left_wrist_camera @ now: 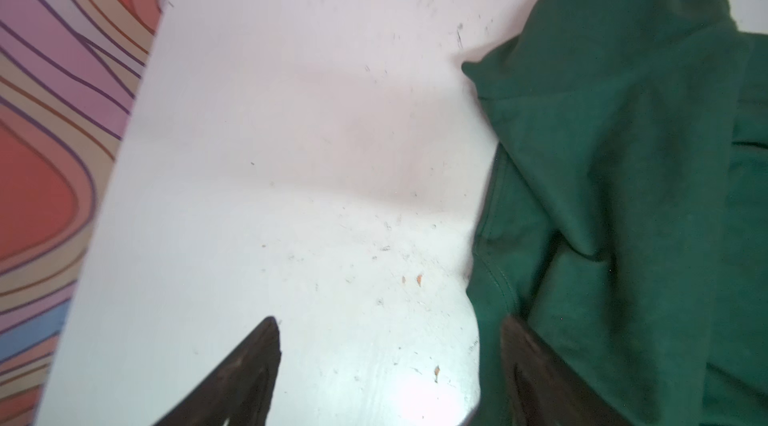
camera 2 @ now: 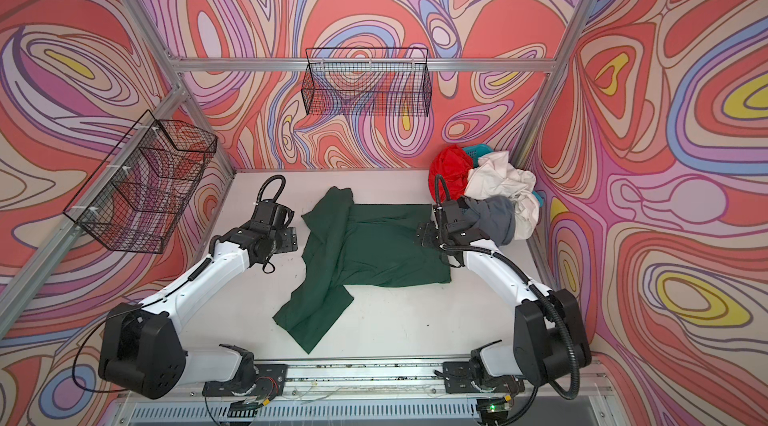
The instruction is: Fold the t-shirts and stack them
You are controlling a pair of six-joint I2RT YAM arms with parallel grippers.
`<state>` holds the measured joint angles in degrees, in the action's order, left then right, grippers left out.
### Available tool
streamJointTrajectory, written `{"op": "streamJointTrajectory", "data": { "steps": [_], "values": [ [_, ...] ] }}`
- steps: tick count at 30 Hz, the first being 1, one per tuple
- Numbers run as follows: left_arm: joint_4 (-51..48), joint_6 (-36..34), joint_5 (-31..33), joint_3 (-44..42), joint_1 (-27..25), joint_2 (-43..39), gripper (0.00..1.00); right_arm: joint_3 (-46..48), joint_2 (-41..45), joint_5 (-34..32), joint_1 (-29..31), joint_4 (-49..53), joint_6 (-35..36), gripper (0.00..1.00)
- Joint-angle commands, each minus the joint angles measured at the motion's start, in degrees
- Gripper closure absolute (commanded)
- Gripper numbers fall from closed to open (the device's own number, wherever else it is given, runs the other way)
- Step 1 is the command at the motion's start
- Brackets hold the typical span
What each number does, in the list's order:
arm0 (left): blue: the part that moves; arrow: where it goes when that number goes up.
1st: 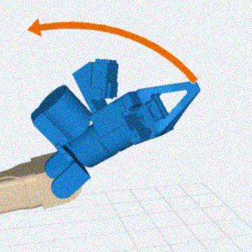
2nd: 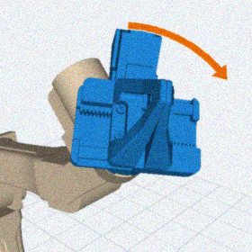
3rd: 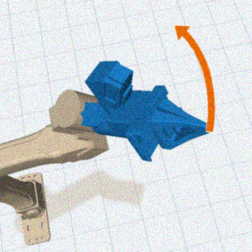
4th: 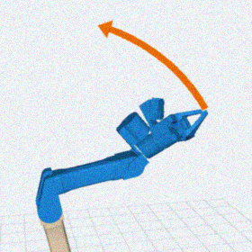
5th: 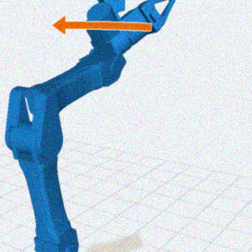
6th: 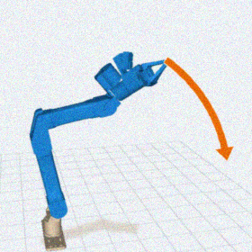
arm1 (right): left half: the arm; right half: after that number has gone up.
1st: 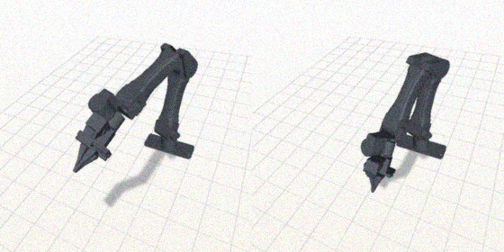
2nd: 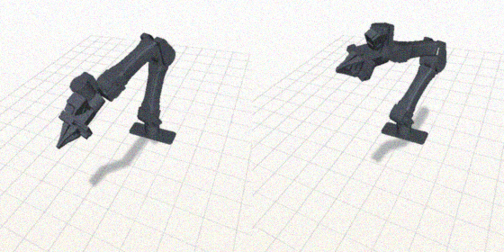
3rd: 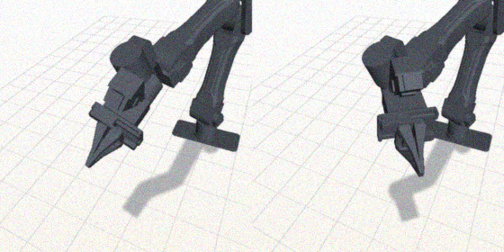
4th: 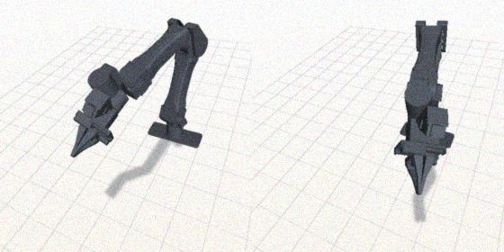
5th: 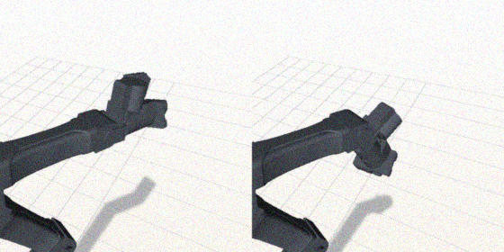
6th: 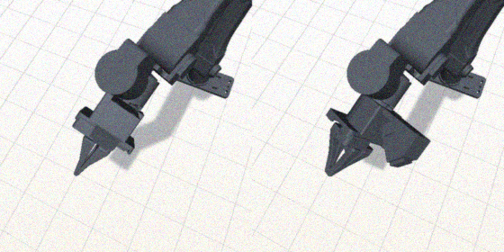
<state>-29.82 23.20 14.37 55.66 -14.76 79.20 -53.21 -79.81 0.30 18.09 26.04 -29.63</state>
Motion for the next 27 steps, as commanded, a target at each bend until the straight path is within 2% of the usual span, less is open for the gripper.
{"op": "streamJointTrajectory", "data": {
  "steps": [1, 14, 18, 23, 25, 27],
  "values": [
    [2.8, 4.0, -11.1, -0.8, 2.0, 3.8, 0.26, 2.2, 0.4, 2.3, 1.6, -0.1, -2.8, 0.02],
    [7.5, 4.7, -17.9, 1.1, 2.1, 17.6, 0.44, 5.8, 0.1, 1.5, 1.6, -2.4, -5.3, 0.02],
    [7.7, 4.6, -17.6, 2.4, 2.0, 20.4, 0.59, 5.9, -0.6, 0.8, 1.6, -2.1, -5.1, 0.02],
    [6.8, 4.4, -16.5, 4.1, 2.0, 23.3, 0.86, 6.2, -1.6, 0.9, 1.6, -2.6, -4.9, 0.02],
    [5.5, 3.8, -15.0, 5.2, 2.0, 24.0, 1.00, 5.9, -2.1, 0.5, 1.6, -2.4, -4.8, 0.02],
    [3.4, 3.0, -12.5, 6.6, 2.2, 23.9, 1.00, 5.5, -2.4, 0.0, 1.6, -1.9, -4.5, 0.02]
  ]
}}
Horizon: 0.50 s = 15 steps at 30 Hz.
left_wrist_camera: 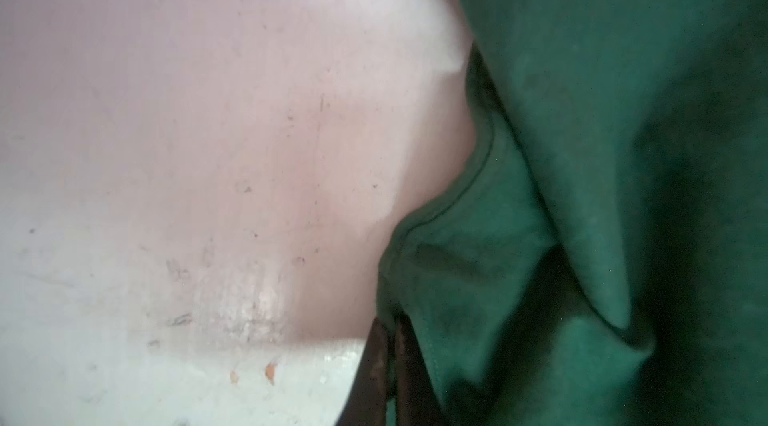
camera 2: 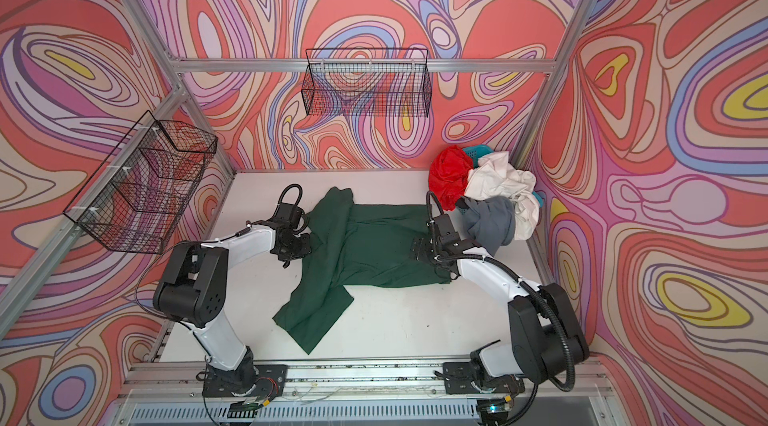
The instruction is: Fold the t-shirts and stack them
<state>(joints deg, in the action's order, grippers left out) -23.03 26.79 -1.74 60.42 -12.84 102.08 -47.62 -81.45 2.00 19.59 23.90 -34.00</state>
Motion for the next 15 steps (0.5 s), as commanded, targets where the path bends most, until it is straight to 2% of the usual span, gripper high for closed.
{"op": "streamJointTrajectory", "data": {
  "steps": [1, 6, 11, 15],
  "values": [
    [-4.2, -1.1, 5.3, 2.4, 0.3, 0.7, 1.00, -0.4, -1.0, -2.1, 0.1, 0.5, 0.1, 0.02],
    [-7.0, -2.0, 12.7, 3.8, 2.7, -3.5, 1.00, -1.8, -2.6, -4.4, 0.0, 2.0, 1.0, 0.02],
    [-6.9, -0.9, 14.4, 2.9, 7.7, -6.5, 1.00, -4.8, -5.4, -7.1, 0.1, 4.7, 2.5, 0.02],
    [-5.9, -0.3, 19.8, 1.3, 10.4, -7.2, 1.00, -7.0, -7.0, -9.3, 0.0, 6.9, 3.3, 0.02]
  ]
}}
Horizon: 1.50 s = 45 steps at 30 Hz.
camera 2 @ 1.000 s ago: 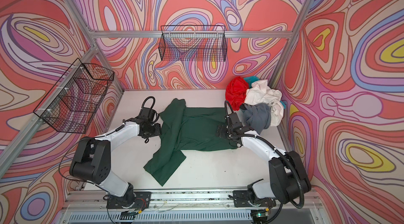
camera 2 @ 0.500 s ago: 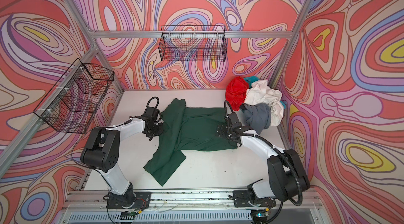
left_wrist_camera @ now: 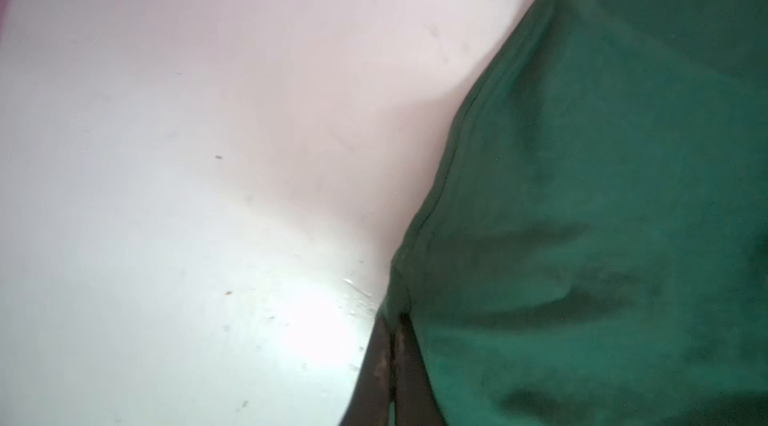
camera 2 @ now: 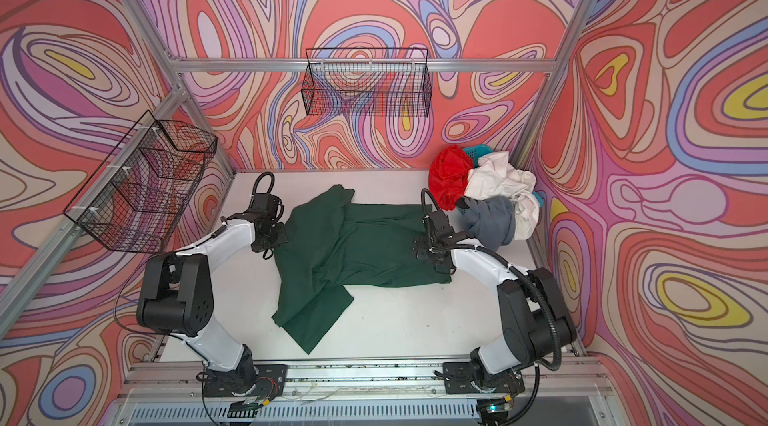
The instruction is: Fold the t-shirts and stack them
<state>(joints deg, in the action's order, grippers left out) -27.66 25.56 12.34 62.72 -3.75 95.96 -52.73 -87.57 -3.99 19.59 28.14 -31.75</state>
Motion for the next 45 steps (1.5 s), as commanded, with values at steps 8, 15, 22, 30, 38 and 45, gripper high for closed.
{"op": "streamJointTrajectory", "data": {
  "steps": [8, 15, 22, 30, 38, 45],
  "values": [
    [4.2, 1.8, 7.6, -0.6, 7.2, -1.2, 1.00, -2.9, -1.3, -3.3, 0.0, 3.5, 1.3, 0.02],
    [3.3, -2.2, 6.0, 12.7, 7.1, 8.0, 0.99, 0.5, 1.8, -3.7, 0.0, 4.3, -0.2, 0.02],
    [4.3, -0.4, 10.0, 7.6, 3.3, -1.3, 0.26, 5.1, 6.3, -2.9, 0.1, 4.8, -2.4, 0.02],
    [-0.6, 3.5, 12.0, -5.6, -7.0, -21.5, 0.16, 11.2, 7.9, 0.5, 0.1, 1.3, -5.5, 0.04],
    [-16.4, 11.7, 13.1, -16.3, -18.1, -40.7, 0.16, 16.0, 10.3, -1.5, 0.0, -1.2, -9.6, 0.29],
    [-24.8, 18.0, 10.1, -23.4, -23.7, -50.1, 0.23, 16.4, 10.6, -0.6, 0.1, -3.1, -10.6, 0.87]
  ]
}}
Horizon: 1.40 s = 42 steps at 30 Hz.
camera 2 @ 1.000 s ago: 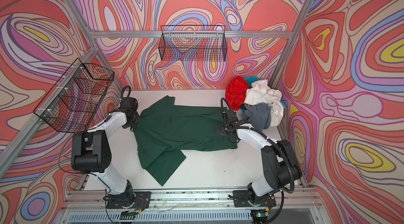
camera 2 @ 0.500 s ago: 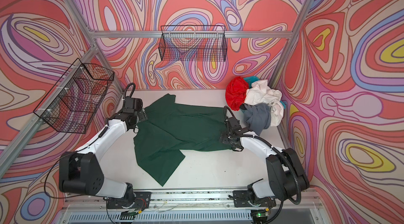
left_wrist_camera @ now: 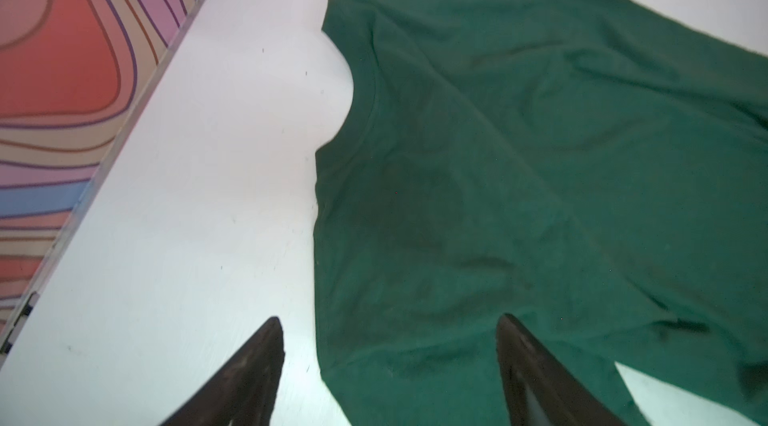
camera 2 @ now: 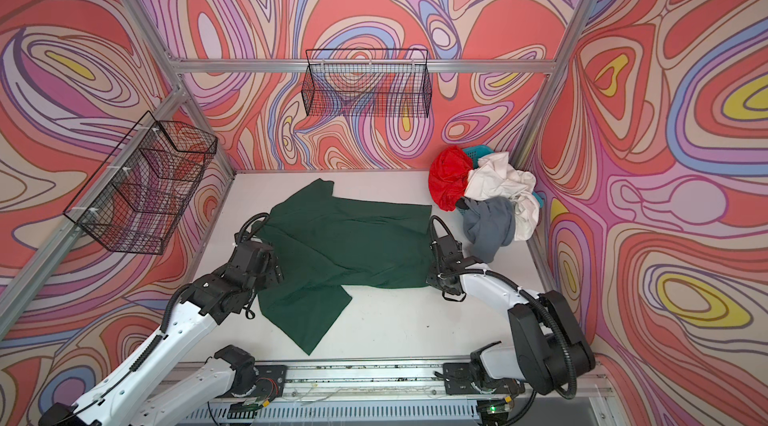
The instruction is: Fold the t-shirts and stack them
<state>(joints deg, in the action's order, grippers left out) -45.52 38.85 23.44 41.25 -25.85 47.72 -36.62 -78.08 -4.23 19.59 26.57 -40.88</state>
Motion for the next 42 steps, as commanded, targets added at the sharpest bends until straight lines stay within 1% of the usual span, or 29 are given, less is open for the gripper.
{"op": "streamJointTrajectory", "data": {
  "steps": [1, 4, 8, 11, 16, 20, 21, 22, 24, 25, 26, 27, 29, 32, 35, 38, 42],
  "values": [
    [-8.0, 5.7, -1.3, -2.7, -2.3, -2.5, 0.23, -0.4, 1.2, -0.5, 0.1, -1.0, -1.5, 1.00],
    [-8.4, 8.7, -1.8, -4.2, -5.7, -3.1, 0.24, -2.3, 3.1, -1.4, 0.1, 2.4, -1.2, 1.00],
    [-7.0, 11.6, -3.4, -7.2, -9.5, -1.1, 0.25, -5.3, 8.2, -3.6, 0.1, 7.8, -1.4, 1.00],
    [-7.1, 13.2, -1.8, -8.4, -12.2, 0.7, 0.23, -7.9, 10.4, -5.8, 0.1, 12.6, -2.1, 1.00],
    [-4.4, 14.2, -2.6, -11.1, -12.9, 2.1, 0.22, -11.2, 11.4, -12.8, 0.1, 19.3, -2.8, 1.00],
    [-3.3, 14.5, -2.0, -11.1, -13.0, 3.8, 0.22, -11.4, 12.3, -14.4, 0.0, 21.1, -5.0, 1.00],
    [-2.8, 14.5, -2.1, -12.9, -13.0, 4.7, 0.22, -11.0, 13.0, -14.5, 0.1, 20.8, -5.6, 1.00],
    [-2.1, 14.5, -2.3, -13.5, -13.0, 5.4, 0.21, -10.1, 13.7, -13.5, 0.1, 19.7, -5.4, 0.90],
    [-0.9, 14.5, -2.7, -14.3, -13.0, 6.6, 0.20, -9.1, 13.8, -11.5, 0.1, 17.6, -4.6, 0.57],
    [-0.5, 14.5, -2.9, -14.4, -13.0, 7.1, 0.20, -9.2, 13.2, -10.2, 0.1, 16.8, -4.0, 0.43],
    [-0.2, 14.5, -2.8, -14.3, -13.0, 7.6, 0.20, -9.7, 12.4, -9.1, 0.0, 16.4, -3.3, 0.37],
    [-0.3, 14.4, -2.7, -13.9, -13.0, 7.9, 0.20, -10.7, 11.5, -7.9, 0.2, 16.1, -2.3, 0.33],
    [-0.2, 14.1, -2.1, -13.4, -13.0, 7.9, 0.19, -12.9, 9.2, -6.5, 0.1, 15.2, -0.5, 0.31],
    [1.1, 13.2, -1.3, -12.2, -13.0, 7.5, 0.17, -17.0, 5.0, -4.0, 0.1, 12.0, 1.8, 0.31],
    [4.6, 12.7, -2.1, -10.0, -13.0, 9.0, 0.14, -20.8, -0.7, -1.8, 0.1, 6.9, 3.3, 0.31],
    [6.9, 12.2, -3.4, -9.2, -13.0, 12.6, 0.13, -26.1, -8.3, -1.7, 0.0, 3.3, 5.4, 0.31],
    [7.7, 11.2, -4.4, -8.4, -13.0, 17.1, 0.13, -37.7, -19.5, -1.9, 0.1, 3.6, 8.5, 0.31]
  ]
}}
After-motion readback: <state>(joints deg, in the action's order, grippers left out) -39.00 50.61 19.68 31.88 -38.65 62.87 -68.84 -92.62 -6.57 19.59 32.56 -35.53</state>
